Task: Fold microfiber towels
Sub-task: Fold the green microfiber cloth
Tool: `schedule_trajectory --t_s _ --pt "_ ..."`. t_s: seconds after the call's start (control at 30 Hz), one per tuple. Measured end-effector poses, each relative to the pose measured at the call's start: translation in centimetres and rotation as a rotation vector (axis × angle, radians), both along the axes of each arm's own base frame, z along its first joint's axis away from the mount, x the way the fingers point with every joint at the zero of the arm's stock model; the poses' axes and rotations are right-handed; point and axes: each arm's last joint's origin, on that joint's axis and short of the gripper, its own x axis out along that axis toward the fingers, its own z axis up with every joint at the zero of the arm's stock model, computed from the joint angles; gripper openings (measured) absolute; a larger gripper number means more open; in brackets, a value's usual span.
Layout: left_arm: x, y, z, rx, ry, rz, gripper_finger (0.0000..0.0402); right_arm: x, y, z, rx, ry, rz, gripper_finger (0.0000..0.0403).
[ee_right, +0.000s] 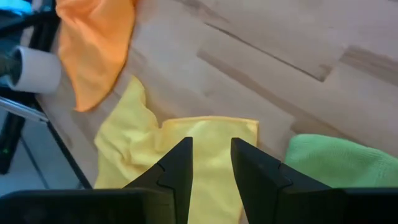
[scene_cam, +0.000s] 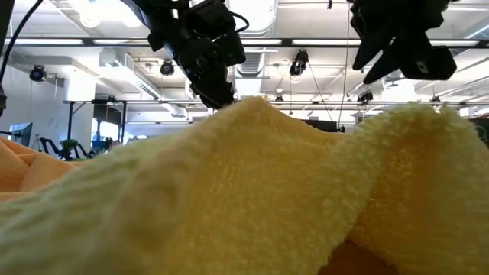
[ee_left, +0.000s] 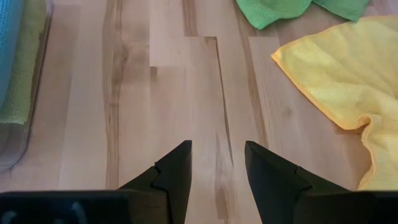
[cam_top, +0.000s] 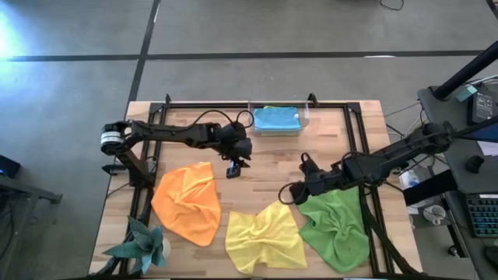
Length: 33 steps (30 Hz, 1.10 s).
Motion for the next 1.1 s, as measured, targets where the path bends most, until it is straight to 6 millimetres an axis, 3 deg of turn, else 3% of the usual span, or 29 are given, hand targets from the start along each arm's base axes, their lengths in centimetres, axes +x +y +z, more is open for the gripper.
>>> schedule_trajectory --t_s 0.13,0.33,0.57,0.9,1.1 --pt "0.0 0.0 0.0 0.000 0.000 0.000 0.0132 1.8 0.9 -0.4 -0.068 0.138 0.032 0.0105" --pt "0.0 0.0 0.0 0.001 0.001 -0.002 0.0132 3.0 1.3 -1.3 -0.162 0.424 0.033 0.0104" --pt "0.0 -0.2 0.0 0.001 0.001 -0.008 0.0132 4.0 1.6 -2.8 -0.100 0.559 0.048 0.0118" --pt "0.1 -0.3 0.0 0.002 0.000 -0.011 0.0132 5.0 1.9 -6.4 -0.085 0.693 0.033 0.0180" --pt "0.1 -0.3 0.0 0.002 0.000 -0.011 0.0132 5.7 2.1 -8.8 -0.108 0.745 0.033 0.0193"
